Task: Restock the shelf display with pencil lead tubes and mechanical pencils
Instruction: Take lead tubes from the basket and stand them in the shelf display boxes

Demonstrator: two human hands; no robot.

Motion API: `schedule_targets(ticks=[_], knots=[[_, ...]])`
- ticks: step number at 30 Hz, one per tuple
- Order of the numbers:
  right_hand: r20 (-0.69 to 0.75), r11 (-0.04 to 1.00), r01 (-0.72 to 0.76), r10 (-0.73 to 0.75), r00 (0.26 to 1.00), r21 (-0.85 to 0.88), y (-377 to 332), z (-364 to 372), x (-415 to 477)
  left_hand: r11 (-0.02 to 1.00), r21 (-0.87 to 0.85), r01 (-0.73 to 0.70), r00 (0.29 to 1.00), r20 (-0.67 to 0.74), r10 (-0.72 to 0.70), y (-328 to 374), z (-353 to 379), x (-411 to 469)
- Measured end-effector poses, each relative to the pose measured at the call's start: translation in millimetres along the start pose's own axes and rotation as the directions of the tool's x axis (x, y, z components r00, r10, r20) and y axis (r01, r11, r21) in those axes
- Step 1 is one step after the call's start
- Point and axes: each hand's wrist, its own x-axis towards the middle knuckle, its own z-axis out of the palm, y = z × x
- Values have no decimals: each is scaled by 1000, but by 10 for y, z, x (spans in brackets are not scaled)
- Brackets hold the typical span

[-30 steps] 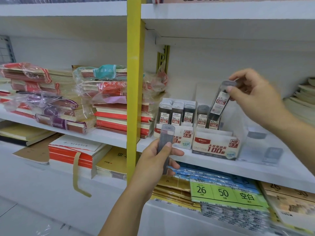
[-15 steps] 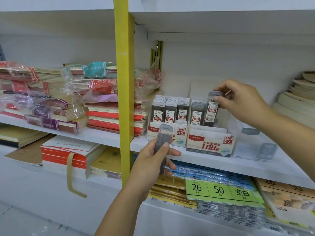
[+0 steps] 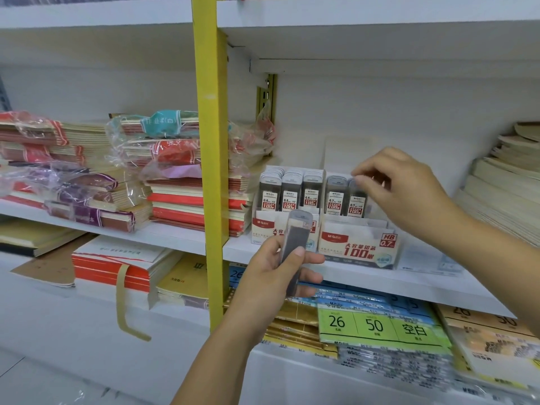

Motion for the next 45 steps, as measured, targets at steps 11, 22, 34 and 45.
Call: schedule_targets(ticks=[11, 22, 34, 45], knots=[[345, 616, -306, 58, 937, 726, -191, 100, -313, 1000, -12, 25, 999, 47, -24, -8, 100, 22], [343, 503, -395, 198, 918, 769, -112, 106, -440, 983, 133, -130, 978, -145, 149, -64, 215, 58], [-173, 983, -7, 40, 984, 183, 442, -489, 107, 270, 906, -327, 855, 161, 493, -197, 405, 291], [110, 978, -65, 88, 990, -196, 659, -55, 291, 230, 913, -336, 842, 181, 509, -296, 364, 337]])
